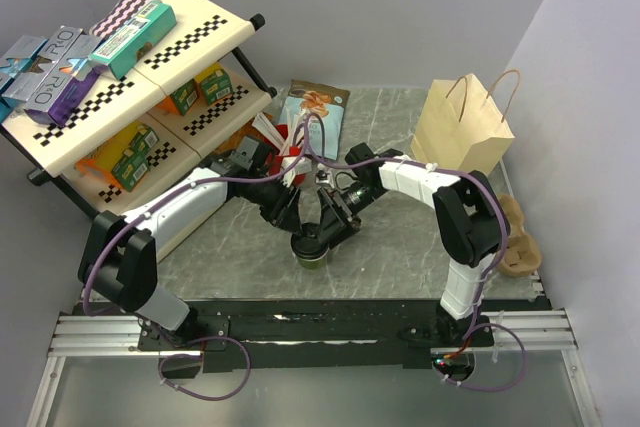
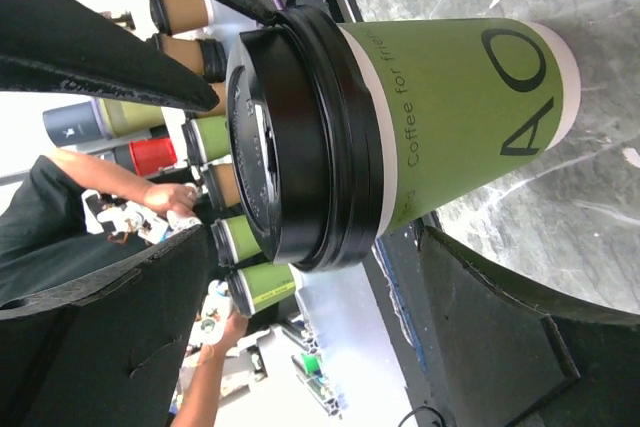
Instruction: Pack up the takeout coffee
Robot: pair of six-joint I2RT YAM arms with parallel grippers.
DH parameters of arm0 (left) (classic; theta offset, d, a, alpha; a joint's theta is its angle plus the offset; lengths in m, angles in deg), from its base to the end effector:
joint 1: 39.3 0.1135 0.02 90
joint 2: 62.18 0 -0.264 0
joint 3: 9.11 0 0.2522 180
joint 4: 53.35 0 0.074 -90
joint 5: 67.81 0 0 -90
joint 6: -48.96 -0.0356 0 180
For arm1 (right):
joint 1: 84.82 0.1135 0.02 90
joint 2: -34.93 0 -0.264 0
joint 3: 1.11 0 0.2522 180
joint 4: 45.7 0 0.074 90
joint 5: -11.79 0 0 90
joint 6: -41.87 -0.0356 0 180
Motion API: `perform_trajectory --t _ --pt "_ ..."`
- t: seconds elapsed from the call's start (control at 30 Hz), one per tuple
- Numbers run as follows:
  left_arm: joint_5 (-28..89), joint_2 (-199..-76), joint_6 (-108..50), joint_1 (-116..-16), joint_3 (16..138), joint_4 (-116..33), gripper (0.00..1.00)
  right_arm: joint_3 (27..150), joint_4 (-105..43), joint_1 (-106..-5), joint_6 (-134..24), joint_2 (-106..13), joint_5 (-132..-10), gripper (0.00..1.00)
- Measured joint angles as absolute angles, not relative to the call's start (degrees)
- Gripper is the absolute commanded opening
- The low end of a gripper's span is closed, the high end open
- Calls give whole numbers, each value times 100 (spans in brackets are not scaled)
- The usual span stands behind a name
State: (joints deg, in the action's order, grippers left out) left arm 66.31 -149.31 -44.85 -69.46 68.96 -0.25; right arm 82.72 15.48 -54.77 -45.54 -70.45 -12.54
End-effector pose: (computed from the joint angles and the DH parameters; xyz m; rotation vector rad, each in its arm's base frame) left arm 0.2489 -0.1733 0.2494 1.0123 2.4175 -1.1763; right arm 0.2744 0.1962 0.1875 0.8050 -2.3828 -1.6133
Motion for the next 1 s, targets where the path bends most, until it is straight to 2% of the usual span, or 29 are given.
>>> perform_trajectory --t 0.7,1.0 --pt "6585 -14936 -4656 -7002 6896 60 39 8320 1533 -5324 -4543 -7143 -1634 86" --pt "6475 -14931 -4879 -7112 6951 104 40 8326 1559 -5372 -4333 -7052 -1877 94"
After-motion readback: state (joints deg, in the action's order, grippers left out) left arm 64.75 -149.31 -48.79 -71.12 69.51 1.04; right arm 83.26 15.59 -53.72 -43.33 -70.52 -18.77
